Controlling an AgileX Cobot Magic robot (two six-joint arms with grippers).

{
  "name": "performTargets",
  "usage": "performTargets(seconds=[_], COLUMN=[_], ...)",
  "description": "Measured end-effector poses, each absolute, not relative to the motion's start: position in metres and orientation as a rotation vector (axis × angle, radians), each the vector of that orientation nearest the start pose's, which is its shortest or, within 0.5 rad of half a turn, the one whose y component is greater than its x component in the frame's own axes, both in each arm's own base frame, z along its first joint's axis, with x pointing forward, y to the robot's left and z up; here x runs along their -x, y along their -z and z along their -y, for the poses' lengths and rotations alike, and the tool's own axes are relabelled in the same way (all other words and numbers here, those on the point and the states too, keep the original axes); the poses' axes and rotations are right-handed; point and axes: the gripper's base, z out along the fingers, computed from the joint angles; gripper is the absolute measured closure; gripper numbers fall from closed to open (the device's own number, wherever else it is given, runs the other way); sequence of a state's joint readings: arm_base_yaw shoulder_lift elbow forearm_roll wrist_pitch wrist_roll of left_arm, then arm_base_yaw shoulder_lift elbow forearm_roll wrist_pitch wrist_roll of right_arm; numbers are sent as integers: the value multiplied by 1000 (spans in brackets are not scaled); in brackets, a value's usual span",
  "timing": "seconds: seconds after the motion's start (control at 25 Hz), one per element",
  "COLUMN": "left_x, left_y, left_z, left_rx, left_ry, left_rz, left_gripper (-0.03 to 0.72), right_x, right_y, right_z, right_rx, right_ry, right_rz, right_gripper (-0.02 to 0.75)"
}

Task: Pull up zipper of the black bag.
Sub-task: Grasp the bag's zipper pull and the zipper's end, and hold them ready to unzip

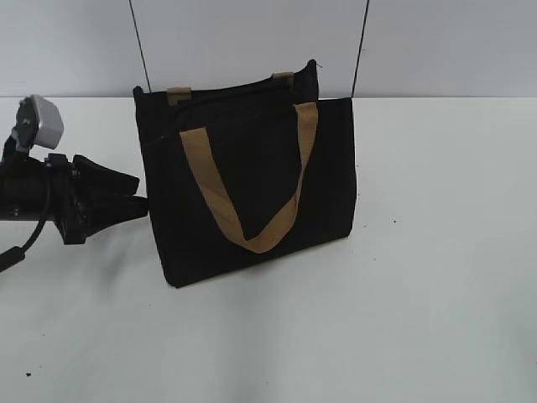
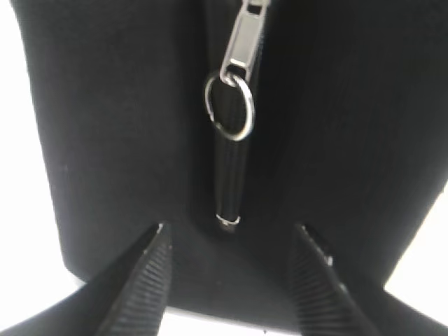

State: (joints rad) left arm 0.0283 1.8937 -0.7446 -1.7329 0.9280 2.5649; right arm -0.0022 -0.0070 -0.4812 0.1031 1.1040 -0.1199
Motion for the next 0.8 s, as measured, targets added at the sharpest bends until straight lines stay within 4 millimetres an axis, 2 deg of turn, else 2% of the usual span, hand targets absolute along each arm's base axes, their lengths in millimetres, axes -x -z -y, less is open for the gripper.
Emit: performTargets(seconds=[0.2,0.44,0.56,0.8], left_x=[-314,-313,-316,-327], left_y=[-134,-119,-115,-119], left_z=[69,89,92,93], left_rx=[-1096,-1160,-1174,-1161], left_ry=[649,681,674,629], left_rz=[-1787,-1812,-1821,-1842], left_gripper=[277,281,282,298], right_x=[6,6,6,6], right_y=[-269,-269,-269,-269], right_z=[-8,-8,-8,-8], right_rx=[130,130,130,130], right_ry=[-51,-51,-51,-51], right_rz=[-2091,-2091,-2091,-2091], right_gripper=[309,309,309,309])
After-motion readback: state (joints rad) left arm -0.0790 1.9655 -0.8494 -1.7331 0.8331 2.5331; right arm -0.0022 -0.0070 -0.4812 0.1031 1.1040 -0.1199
